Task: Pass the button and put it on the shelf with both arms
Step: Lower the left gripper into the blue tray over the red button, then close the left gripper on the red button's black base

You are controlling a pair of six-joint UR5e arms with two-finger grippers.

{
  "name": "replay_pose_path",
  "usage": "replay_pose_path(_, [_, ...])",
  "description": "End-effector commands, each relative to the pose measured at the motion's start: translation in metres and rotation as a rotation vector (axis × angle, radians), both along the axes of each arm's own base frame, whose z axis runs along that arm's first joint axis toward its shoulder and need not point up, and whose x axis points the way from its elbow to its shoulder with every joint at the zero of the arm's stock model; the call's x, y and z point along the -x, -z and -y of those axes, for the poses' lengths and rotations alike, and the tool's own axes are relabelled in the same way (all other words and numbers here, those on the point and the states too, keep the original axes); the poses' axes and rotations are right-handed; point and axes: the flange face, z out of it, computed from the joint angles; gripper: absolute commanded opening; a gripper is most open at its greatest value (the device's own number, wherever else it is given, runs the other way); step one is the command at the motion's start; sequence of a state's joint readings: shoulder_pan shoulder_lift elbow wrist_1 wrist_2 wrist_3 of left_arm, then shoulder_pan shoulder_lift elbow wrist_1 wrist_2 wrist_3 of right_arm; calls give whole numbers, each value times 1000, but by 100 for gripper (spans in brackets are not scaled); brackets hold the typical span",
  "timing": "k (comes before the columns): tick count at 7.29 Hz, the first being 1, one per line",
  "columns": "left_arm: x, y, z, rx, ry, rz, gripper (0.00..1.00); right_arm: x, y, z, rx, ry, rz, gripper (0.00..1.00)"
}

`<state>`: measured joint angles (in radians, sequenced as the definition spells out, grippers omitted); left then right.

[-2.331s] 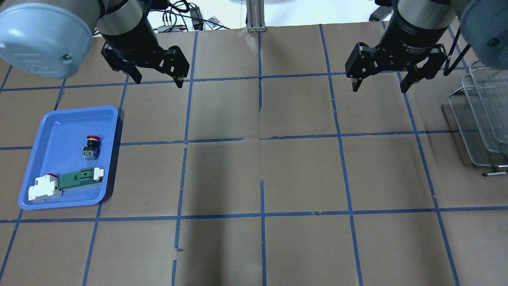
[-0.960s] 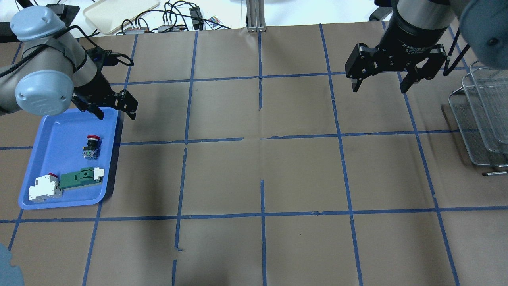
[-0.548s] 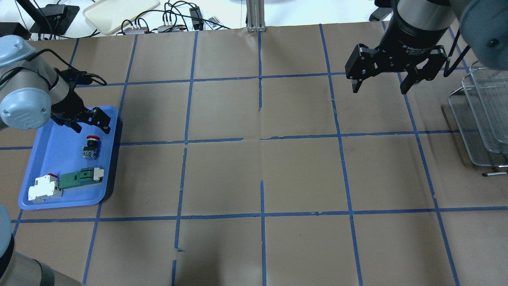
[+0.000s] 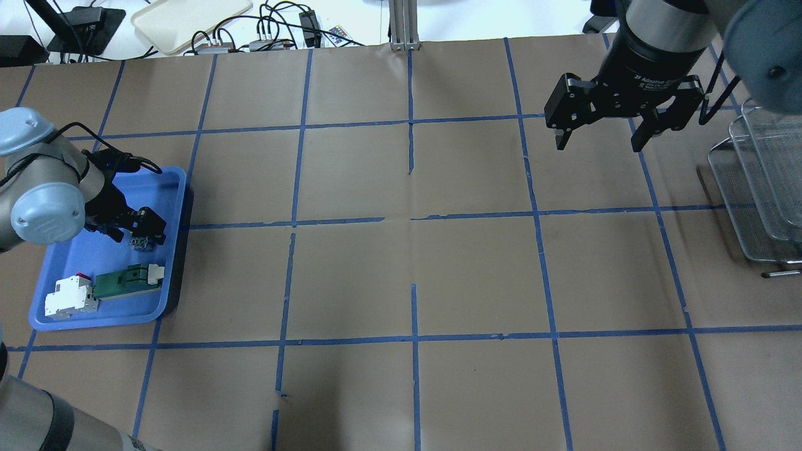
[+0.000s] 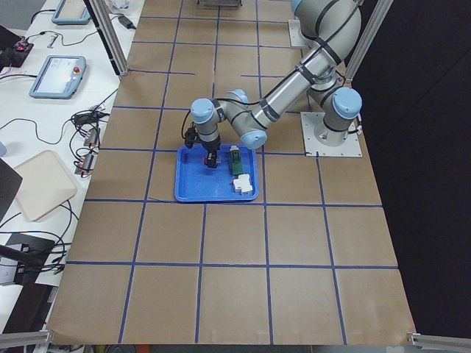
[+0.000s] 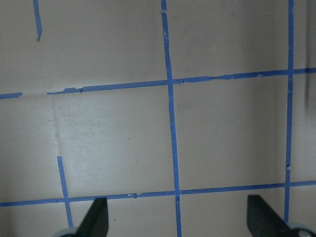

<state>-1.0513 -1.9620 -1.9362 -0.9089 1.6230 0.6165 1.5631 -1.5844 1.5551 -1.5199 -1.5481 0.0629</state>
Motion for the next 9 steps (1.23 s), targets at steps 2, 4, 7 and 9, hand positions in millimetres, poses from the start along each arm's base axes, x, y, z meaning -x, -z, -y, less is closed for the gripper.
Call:
replay_pose_path(2, [2, 6, -5, 17, 12, 10, 10, 0, 0, 0, -1, 0, 0, 100])
replay_pose_path(4, [1, 0, -2, 31, 92, 11, 0, 0, 0, 0, -3, 0, -1, 100])
replay_pose_path(7, [14, -66, 40, 54, 368, 9, 0, 0, 0, 0, -3, 0, 0, 100])
replay_pose_path(9, [87, -109, 74, 44, 874, -42, 0, 0, 0, 0, -3, -1, 0, 100])
